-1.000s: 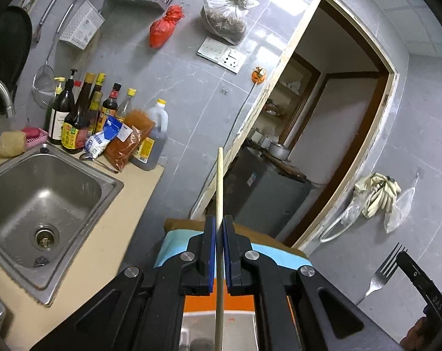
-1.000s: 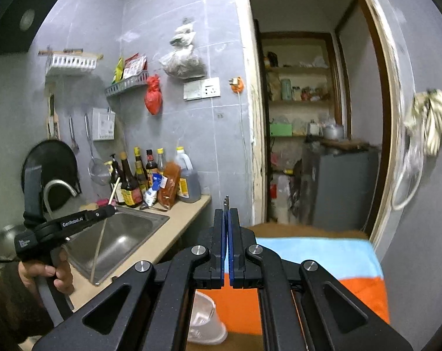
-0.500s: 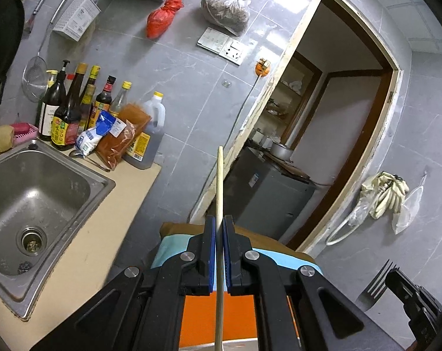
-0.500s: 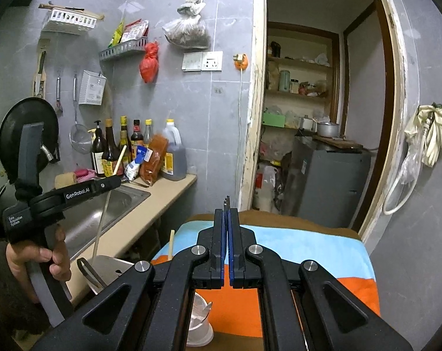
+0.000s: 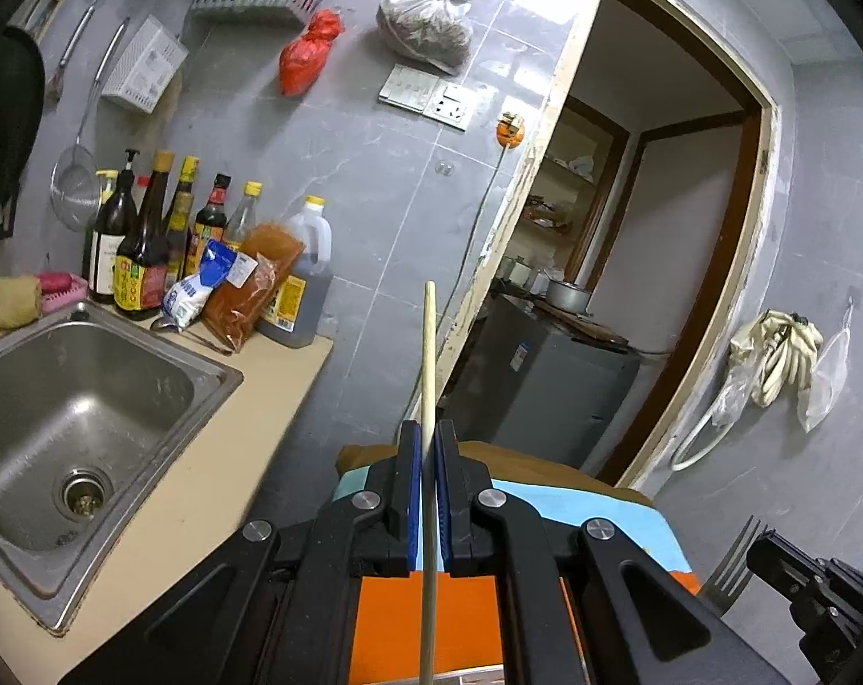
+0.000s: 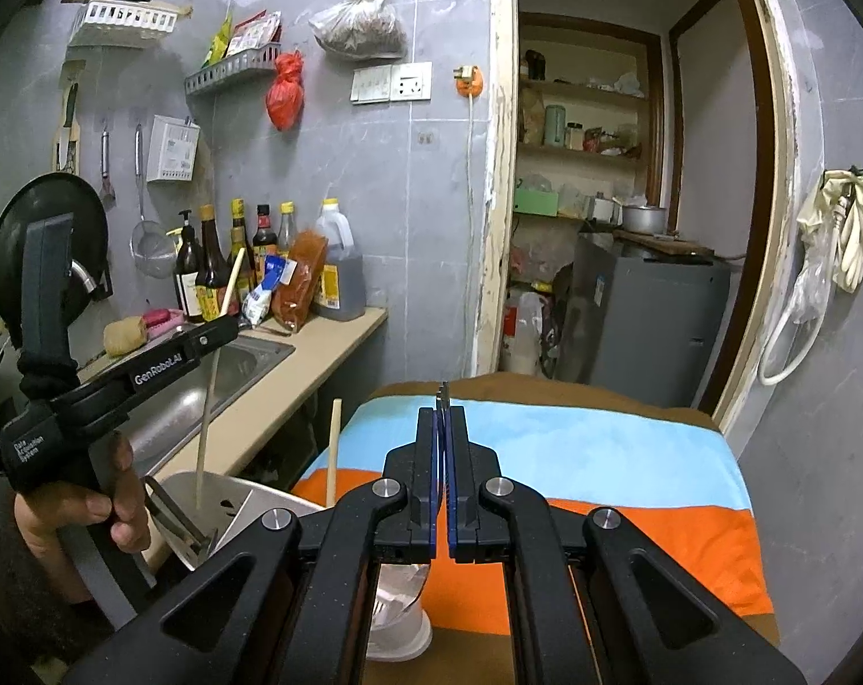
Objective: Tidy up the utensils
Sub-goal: 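Carry the held utensils with both tools over the white basket, then open both tools to drop the utensils into the basket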
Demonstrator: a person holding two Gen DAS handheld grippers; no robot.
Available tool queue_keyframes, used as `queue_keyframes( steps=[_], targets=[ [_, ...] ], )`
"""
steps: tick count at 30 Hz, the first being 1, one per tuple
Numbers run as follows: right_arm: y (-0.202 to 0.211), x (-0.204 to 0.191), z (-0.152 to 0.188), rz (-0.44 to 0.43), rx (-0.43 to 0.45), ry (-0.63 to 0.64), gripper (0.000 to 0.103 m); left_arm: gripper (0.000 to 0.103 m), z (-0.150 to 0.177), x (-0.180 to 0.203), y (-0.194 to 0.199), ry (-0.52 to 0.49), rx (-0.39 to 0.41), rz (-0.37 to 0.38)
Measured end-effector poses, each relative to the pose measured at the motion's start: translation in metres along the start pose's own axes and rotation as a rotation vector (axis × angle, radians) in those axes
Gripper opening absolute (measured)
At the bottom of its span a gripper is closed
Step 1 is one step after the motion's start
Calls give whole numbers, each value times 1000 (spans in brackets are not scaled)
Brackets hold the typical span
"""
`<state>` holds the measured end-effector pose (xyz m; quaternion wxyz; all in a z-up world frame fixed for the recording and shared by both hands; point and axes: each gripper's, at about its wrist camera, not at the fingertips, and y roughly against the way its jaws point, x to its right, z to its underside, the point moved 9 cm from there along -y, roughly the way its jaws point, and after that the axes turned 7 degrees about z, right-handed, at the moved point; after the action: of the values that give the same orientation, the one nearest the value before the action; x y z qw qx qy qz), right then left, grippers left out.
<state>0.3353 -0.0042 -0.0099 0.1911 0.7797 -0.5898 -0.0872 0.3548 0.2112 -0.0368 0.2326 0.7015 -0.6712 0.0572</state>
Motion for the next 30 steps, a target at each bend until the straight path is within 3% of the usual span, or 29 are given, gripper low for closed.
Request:
queue_keyframes(
  steps=[17,19,24,25,27,30],
  targets=[
    [4,-7,14,-55,-28,-27,5,7,15,-8,17,-23,-69,-36],
    [8,-5,14,-57,-24,-35,5,11,16,-6,21,-26,-86,-24],
    [21,8,13,-44,-9,-65,7,46,15,-1,37,-1,-85,-1],
    [23,10,12,-41,-5,-71,10,48,14,2,42,-2,-80,0],
    [32,21,12,-26,10,-100,34,55,12,9,48,-27,-84,-4],
    [44,37,9,-10,35,-136,40,71,9,21,57,-53,-92,-14]
  ],
)
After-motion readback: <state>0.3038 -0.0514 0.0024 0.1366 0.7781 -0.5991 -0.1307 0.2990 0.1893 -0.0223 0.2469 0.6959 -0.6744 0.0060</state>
